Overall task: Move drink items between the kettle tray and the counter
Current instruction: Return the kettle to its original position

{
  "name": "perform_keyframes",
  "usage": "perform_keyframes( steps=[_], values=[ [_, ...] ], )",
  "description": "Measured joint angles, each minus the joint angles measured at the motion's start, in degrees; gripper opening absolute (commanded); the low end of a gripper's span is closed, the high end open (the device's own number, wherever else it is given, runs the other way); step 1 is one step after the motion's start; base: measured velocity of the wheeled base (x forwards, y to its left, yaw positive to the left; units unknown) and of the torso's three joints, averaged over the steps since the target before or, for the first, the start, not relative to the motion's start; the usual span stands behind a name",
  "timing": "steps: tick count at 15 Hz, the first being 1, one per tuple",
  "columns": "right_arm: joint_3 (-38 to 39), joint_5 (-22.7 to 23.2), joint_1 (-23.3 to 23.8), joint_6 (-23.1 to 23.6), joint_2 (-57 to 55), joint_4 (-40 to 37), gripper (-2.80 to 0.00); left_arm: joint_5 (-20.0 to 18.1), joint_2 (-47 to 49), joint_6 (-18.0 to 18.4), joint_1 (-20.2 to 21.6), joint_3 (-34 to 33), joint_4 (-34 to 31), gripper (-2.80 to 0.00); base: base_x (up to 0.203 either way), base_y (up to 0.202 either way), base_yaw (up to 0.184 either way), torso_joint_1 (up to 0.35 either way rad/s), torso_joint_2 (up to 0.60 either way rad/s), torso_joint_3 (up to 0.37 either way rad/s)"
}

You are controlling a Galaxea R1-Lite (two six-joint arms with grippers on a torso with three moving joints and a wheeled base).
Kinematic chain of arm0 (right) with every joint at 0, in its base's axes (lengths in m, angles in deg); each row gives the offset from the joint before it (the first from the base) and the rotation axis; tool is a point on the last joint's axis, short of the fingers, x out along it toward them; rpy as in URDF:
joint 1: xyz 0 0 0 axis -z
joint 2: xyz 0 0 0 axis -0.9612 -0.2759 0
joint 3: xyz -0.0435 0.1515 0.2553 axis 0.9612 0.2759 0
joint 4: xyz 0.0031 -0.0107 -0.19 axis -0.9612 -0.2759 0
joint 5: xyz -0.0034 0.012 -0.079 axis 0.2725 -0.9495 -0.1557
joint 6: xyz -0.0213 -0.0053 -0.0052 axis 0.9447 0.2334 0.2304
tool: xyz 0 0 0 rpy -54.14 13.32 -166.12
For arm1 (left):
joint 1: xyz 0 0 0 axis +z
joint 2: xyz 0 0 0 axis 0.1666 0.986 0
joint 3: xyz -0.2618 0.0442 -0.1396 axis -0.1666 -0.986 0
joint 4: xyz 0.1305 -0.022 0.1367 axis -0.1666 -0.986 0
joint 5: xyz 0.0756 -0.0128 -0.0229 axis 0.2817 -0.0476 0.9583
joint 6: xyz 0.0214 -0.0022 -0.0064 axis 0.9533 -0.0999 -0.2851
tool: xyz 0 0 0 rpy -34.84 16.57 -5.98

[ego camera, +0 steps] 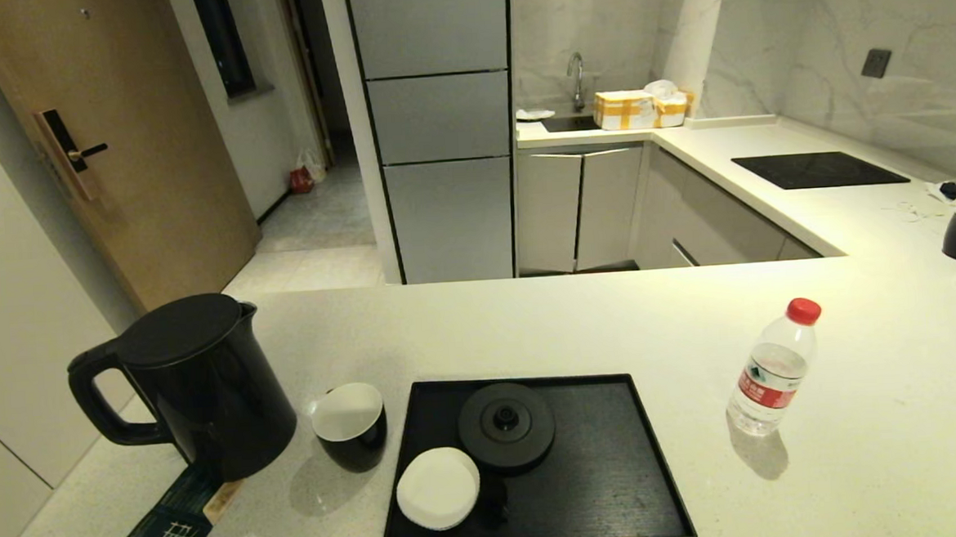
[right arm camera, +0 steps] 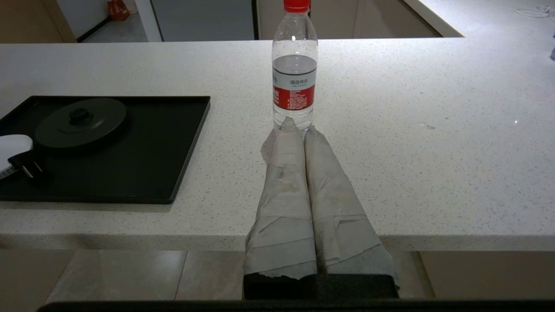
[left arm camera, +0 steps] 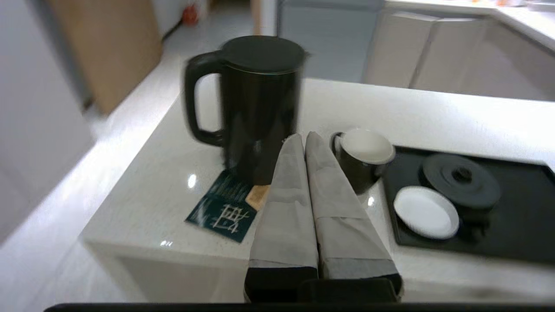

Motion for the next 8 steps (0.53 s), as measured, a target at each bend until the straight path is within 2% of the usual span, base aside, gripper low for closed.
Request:
perform_keyframes(
  steps=[2, 5, 8],
  values=[
    [0.0, 0.0, 0.0, 0.0, 0.0, 0.0, -2.80, 5.9, 10.8, -1.8, 0.2, 4.8, 1.6, -2.80, 0.000, 0.000, 0.000, 0.000, 0.00, 0.000],
    [0.0, 0.0, 0.0, 0.0, 0.0, 0.0, -2.80, 13.6, 26.2, -3.4, 0.5, 7.0, 7.0, -2.80, 0.000, 0.000, 0.000, 0.000, 0.00, 0.000],
    [0.0, 0.0, 0.0, 0.0, 0.0, 0.0, -2.80, 14.7, 39.7, -3.7, 1.9, 7.4, 12.4, -2.80, 0.000, 0.000, 0.000, 0.000, 0.00, 0.000]
  ],
)
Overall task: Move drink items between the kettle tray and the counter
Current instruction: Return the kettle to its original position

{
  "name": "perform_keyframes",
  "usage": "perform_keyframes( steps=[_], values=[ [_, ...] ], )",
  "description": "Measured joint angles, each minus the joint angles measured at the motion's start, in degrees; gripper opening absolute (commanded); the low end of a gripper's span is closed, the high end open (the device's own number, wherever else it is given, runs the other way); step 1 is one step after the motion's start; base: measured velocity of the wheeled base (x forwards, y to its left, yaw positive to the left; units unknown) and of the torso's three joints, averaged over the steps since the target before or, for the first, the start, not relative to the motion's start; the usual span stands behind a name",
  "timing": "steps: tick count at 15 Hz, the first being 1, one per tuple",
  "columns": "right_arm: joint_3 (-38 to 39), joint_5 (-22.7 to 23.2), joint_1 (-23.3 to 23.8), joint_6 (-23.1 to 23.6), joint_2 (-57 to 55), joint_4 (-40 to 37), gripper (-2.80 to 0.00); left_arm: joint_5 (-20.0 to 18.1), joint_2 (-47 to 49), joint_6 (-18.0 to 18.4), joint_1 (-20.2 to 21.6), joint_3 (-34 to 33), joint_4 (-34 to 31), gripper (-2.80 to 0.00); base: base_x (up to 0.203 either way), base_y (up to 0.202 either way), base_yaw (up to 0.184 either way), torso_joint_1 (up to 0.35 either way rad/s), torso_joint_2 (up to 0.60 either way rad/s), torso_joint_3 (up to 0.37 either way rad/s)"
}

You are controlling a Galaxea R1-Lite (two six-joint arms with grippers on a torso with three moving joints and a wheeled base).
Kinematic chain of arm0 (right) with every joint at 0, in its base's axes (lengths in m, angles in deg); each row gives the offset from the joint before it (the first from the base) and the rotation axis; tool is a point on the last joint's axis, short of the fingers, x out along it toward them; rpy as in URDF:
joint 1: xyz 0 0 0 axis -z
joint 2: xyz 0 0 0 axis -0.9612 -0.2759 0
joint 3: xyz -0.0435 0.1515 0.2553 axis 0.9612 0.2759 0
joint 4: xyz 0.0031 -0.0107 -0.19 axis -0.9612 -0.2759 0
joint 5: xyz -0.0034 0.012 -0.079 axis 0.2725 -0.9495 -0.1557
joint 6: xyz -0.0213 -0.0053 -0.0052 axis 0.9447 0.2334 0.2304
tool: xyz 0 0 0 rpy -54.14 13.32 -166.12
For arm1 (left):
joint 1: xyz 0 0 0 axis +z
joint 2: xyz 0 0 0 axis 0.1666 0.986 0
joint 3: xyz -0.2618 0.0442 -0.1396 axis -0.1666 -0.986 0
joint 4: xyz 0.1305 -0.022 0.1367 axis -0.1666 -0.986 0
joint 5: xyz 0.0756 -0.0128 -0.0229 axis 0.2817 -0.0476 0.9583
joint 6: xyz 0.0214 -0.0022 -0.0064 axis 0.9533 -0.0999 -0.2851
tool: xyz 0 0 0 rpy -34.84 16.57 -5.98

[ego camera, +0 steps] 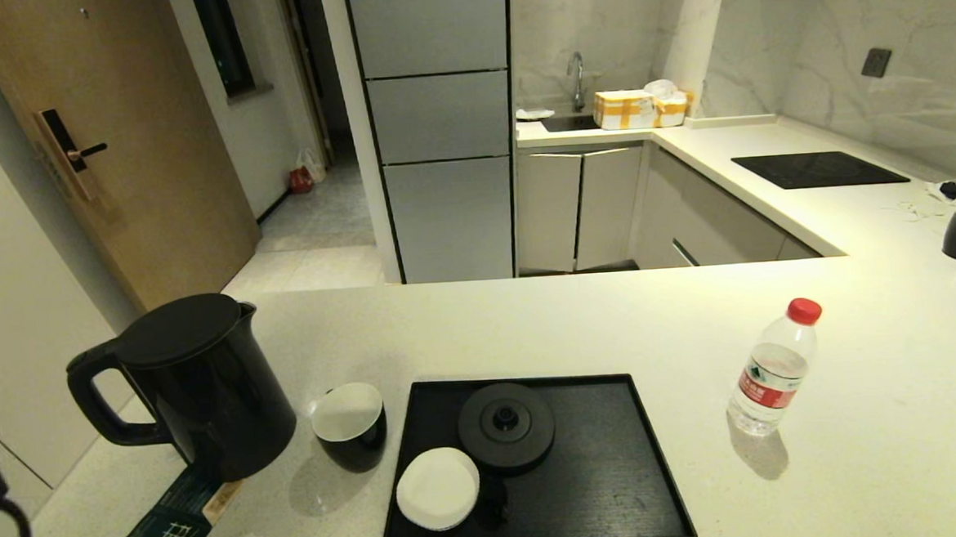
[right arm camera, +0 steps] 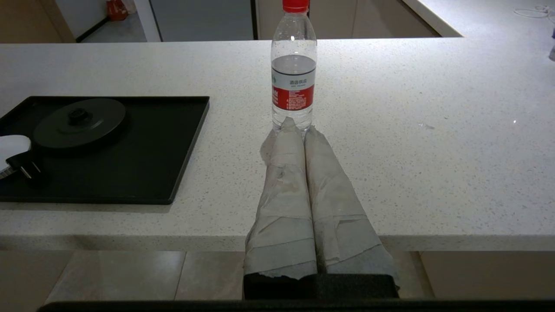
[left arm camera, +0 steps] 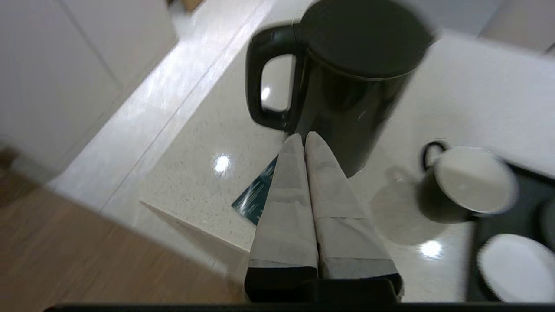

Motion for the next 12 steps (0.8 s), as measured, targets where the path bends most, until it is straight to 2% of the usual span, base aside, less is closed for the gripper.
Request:
perform_keyframes(
  steps=[4, 6, 8, 10, 12],
  values=[
    [0.0, 0.0, 0.0, 0.0, 0.0, 0.0, -2.80, 1.4, 13.1, 0.3, 6.6, -1.8, 7.6, -2.80, 0.000, 0.000, 0.000, 0.000, 0.00, 0.000],
    [0.0, 0.0, 0.0, 0.0, 0.0, 0.0, -2.80, 1.4, 16.7, 1.9, 9.9, -3.9, 12.3, -2.80, 0.000, 0.000, 0.000, 0.000, 0.00, 0.000],
    [0.0, 0.0, 0.0, 0.0, 0.0, 0.0, -2.80, 0.8, 21.1, 4.2, 12.8, -7.4, 21.5, -2.80, 0.000, 0.000, 0.000, 0.000, 0.00, 0.000],
    [0.0, 0.0, 0.0, 0.0, 0.0, 0.0, -2.80, -0.8, 26.7, 6.9, 15.4, -12.1, 34.1, -2.80, 0.000, 0.000, 0.000, 0.000, 0.00, 0.000],
    [0.0, 0.0, 0.0, 0.0, 0.0, 0.0, -2.80, -4.0, 32.9, 9.5, 17.8, -17.4, 47.9, -2.80, 0.000, 0.000, 0.000, 0.000, 0.00, 0.000]
  ],
)
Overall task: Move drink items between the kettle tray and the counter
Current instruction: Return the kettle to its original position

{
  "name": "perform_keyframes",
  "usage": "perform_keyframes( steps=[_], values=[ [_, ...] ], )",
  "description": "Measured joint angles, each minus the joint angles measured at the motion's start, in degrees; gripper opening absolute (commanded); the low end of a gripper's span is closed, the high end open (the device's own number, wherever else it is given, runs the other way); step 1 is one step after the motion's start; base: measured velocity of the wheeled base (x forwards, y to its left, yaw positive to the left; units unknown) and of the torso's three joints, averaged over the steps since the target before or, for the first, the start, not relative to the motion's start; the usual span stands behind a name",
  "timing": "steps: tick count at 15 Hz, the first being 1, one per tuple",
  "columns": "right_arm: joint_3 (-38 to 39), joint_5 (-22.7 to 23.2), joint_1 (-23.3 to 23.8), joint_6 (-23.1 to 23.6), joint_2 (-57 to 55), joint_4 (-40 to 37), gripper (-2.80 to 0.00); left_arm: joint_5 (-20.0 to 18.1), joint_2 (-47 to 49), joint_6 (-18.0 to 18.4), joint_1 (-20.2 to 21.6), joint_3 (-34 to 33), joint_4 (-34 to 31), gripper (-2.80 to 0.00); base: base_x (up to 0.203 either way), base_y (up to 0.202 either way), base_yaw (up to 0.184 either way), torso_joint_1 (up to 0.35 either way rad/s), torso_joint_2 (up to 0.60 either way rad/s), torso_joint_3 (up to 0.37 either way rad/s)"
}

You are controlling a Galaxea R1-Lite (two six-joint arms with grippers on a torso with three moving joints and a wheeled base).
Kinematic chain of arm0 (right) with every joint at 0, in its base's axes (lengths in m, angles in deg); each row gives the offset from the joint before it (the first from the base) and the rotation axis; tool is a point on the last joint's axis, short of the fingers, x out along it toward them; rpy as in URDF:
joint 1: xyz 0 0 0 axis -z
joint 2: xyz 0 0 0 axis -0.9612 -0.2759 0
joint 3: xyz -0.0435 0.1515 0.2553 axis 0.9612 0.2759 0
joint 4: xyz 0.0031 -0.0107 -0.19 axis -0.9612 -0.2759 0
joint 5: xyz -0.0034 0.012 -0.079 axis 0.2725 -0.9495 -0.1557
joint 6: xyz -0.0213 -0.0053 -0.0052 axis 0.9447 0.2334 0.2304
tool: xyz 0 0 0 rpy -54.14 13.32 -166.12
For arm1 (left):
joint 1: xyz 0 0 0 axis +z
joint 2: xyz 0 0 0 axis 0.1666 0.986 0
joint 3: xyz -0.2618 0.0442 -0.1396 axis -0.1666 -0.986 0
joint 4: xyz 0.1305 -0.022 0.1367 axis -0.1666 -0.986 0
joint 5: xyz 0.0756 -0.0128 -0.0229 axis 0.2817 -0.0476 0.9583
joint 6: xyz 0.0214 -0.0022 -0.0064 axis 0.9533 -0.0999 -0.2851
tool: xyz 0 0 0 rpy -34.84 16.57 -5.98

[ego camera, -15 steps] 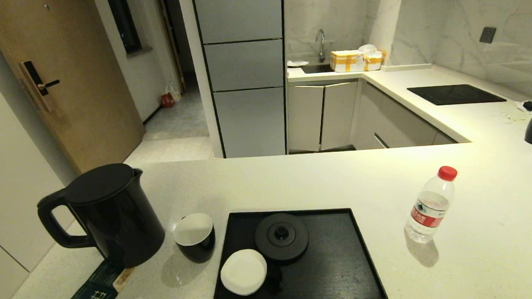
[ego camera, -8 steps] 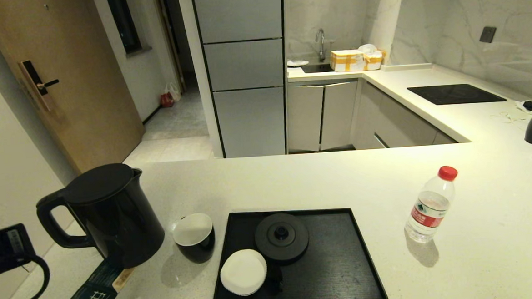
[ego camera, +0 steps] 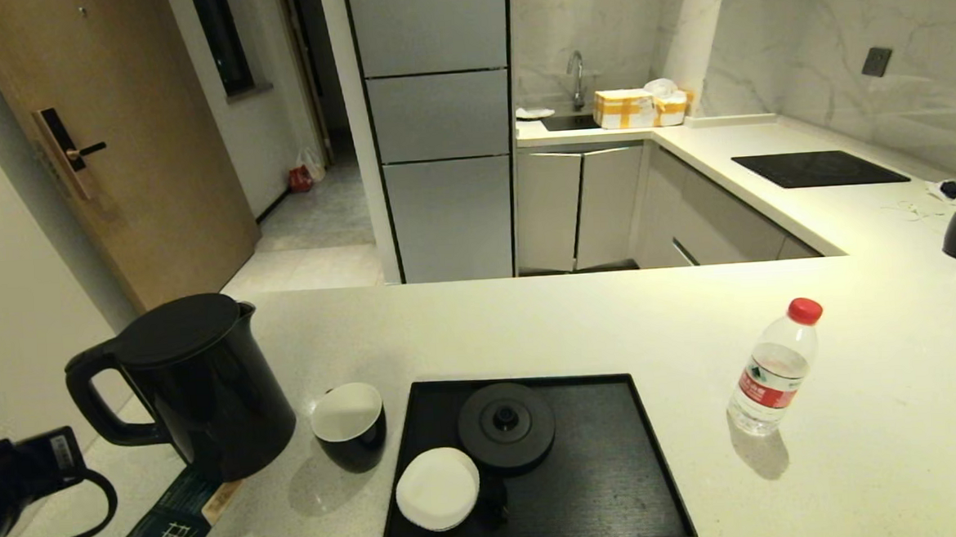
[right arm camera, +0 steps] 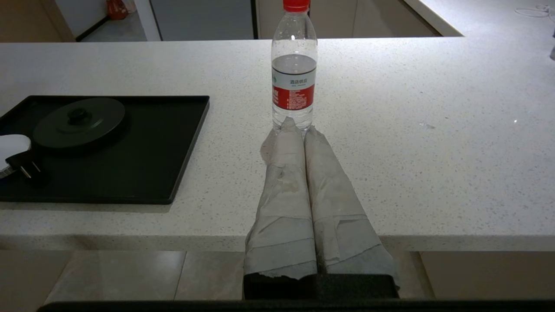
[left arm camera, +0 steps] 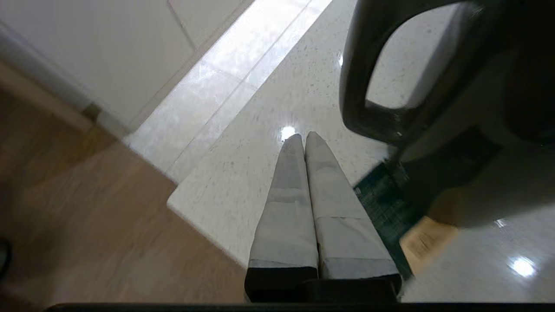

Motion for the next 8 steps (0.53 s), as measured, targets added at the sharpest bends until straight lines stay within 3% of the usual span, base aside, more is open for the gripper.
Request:
perform_keyframes(
  steps=[3, 4, 8],
  values=[
    [0.0, 0.0, 0.0, 0.0, 0.0, 0.0, -2.80, -8.3, 9.1, 3.5, 3.6, -5.8, 18.8, -2.80, 0.000, 0.000, 0.000, 0.000, 0.00, 0.000],
    [0.0, 0.0, 0.0, 0.0, 0.0, 0.0, -2.80, -10.2, 11.2, 4.8, 4.4, -6.7, 22.8, 0.00, 0.000, 0.000, 0.000, 0.000, 0.00, 0.000],
    [0.0, 0.0, 0.0, 0.0, 0.0, 0.0, -2.80, -11.2, 13.0, 5.6, 5.1, -9.1, 24.9, 0.00, 0.000, 0.000, 0.000, 0.000, 0.00, 0.000]
  ],
)
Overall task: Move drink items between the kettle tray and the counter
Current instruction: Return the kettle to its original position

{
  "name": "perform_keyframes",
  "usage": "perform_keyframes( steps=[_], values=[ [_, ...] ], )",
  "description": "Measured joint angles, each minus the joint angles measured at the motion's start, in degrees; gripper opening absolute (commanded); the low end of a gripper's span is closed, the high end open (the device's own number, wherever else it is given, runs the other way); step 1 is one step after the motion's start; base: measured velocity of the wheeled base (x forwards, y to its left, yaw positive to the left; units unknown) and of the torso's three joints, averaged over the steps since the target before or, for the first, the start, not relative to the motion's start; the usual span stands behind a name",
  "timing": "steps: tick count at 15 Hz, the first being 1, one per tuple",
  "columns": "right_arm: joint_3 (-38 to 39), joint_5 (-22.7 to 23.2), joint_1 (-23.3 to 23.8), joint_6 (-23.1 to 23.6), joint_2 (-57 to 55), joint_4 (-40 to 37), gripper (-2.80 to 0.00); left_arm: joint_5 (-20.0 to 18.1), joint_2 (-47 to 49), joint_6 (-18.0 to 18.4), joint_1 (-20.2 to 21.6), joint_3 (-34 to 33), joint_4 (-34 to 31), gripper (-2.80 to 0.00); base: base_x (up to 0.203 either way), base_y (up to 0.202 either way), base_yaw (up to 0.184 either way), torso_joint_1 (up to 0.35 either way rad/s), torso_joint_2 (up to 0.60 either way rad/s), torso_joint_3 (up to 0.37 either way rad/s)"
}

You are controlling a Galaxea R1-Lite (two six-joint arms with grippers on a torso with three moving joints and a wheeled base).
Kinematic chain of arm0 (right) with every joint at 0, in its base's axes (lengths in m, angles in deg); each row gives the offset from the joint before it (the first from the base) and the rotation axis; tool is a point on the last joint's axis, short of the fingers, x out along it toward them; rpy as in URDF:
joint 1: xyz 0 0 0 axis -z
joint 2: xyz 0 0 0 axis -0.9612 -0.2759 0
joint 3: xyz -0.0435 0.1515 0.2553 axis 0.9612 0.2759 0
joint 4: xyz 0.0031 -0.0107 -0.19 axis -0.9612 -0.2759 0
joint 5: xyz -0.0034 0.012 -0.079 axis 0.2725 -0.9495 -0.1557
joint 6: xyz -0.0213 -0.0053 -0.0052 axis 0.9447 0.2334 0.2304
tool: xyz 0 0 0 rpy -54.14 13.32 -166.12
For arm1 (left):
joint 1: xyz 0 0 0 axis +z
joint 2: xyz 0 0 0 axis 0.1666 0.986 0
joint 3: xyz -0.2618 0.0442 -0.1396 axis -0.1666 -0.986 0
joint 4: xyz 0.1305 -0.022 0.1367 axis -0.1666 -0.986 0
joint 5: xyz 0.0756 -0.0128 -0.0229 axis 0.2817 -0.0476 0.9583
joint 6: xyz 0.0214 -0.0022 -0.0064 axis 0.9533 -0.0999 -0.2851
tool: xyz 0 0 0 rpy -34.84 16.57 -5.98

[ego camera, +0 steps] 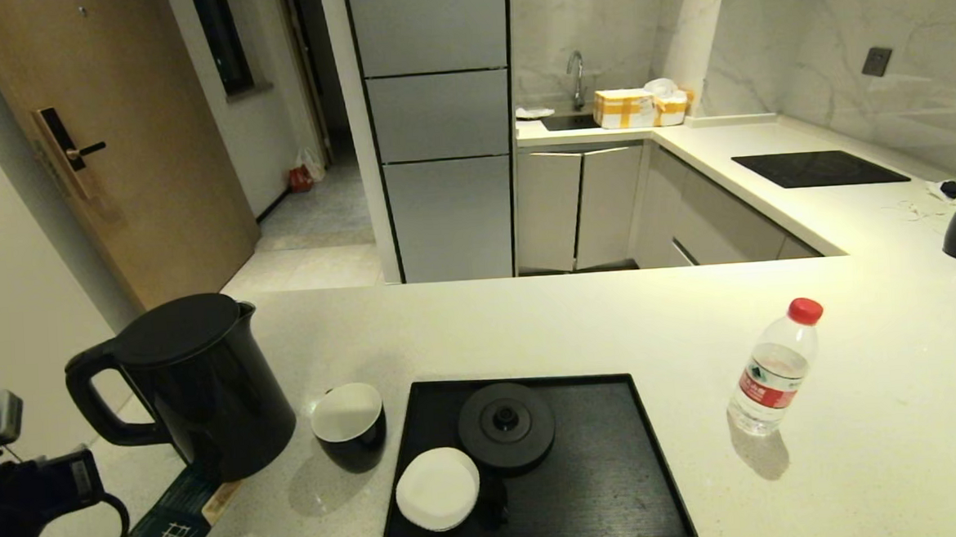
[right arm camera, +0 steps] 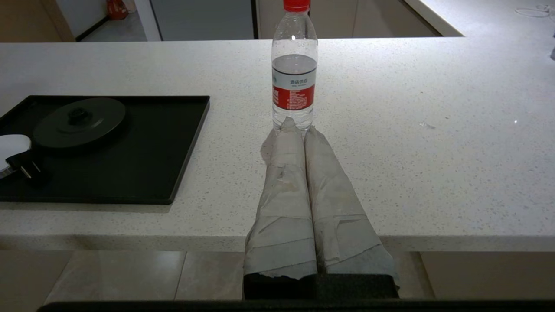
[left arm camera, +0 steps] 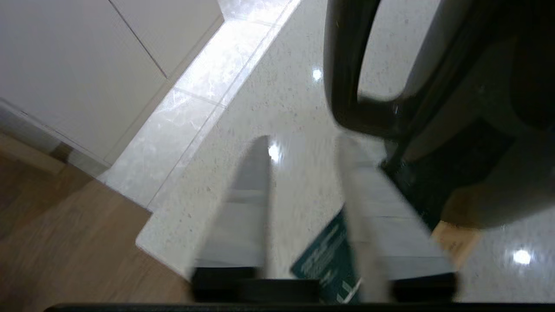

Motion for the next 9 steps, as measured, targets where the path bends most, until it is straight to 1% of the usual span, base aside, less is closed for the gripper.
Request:
perform_keyframes(
  steps=[3, 5, 7, 9],
  values=[
    [0.0, 0.0, 0.0, 0.0, 0.0, 0.0, -2.80, -0.5, -0.5, 0.0, -0.3, -2.9, 0.1, 0.00, 0.000, 0.000, 0.000, 0.000, 0.00, 0.000],
    [0.0, 0.0, 0.0, 0.0, 0.0, 0.0, -2.80, -0.5, -0.4, -0.1, -0.4, -3.1, 0.2, 0.00, 0.000, 0.000, 0.000, 0.000, 0.00, 0.000],
    [0.0, 0.0, 0.0, 0.0, 0.0, 0.0, -2.80, -1.3, -0.2, -0.3, -0.4, -1.7, 0.8, 0.00, 0.000, 0.000, 0.000, 0.000, 0.00, 0.000],
    [0.0, 0.0, 0.0, 0.0, 0.0, 0.0, -2.80, -2.9, 0.8, -0.5, -0.4, 0.2, 1.6, 0.00, 0.000, 0.000, 0.000, 0.000, 0.00, 0.000]
  ],
)
